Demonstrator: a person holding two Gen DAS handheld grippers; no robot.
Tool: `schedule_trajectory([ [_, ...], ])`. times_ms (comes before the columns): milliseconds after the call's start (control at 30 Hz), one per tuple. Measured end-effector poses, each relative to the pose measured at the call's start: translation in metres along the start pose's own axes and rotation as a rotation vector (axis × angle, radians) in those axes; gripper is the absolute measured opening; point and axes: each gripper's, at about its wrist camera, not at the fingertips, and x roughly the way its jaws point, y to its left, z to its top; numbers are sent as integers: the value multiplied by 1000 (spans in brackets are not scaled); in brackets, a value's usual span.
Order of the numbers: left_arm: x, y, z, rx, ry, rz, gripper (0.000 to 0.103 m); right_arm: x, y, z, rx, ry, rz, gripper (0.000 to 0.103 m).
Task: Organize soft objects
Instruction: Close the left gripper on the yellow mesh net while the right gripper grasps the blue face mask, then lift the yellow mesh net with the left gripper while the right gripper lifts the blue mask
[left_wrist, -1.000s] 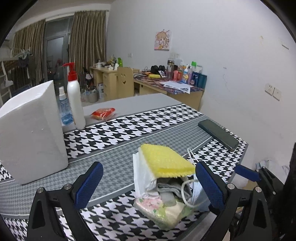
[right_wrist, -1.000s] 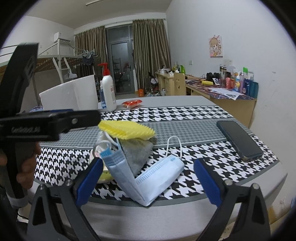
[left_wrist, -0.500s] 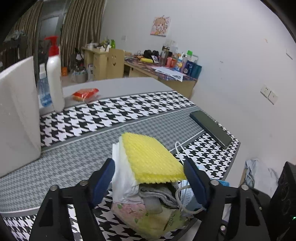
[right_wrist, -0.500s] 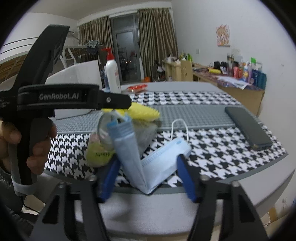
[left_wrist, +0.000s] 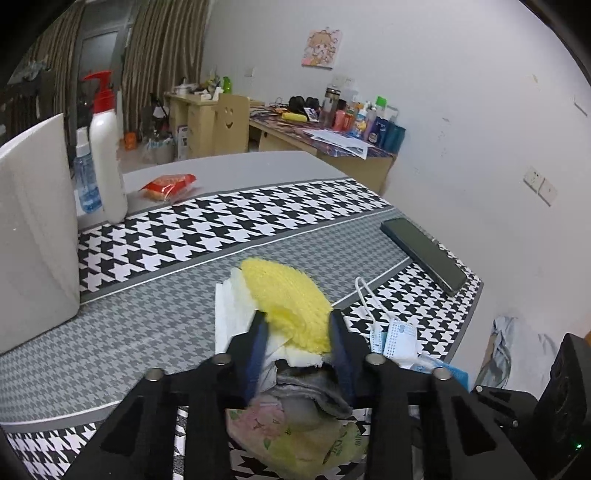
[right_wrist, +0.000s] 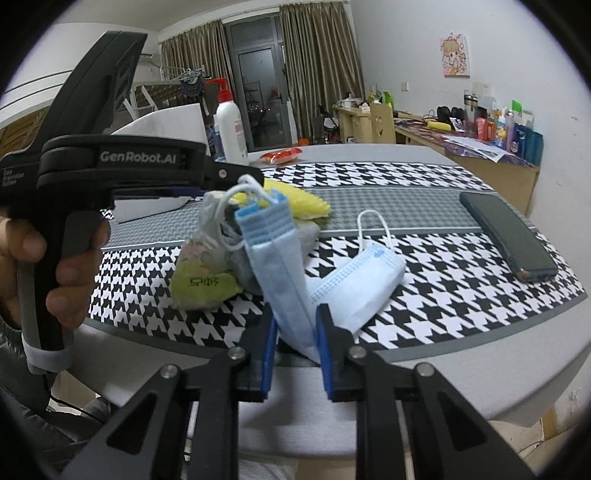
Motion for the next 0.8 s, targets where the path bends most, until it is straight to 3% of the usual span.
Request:
schedule_trajectory([
  [67, 2, 0, 1, 6, -4, 6, 17, 0, -1, 1, 2, 0, 1, 18],
  [200, 6, 1, 5, 10, -14, 17, 12, -2, -2, 1, 11, -10, -7, 12],
  [800, -53, 0, 8, 47, -164, 0, 11, -21, -9, 22, 66, -102, -25, 8],
])
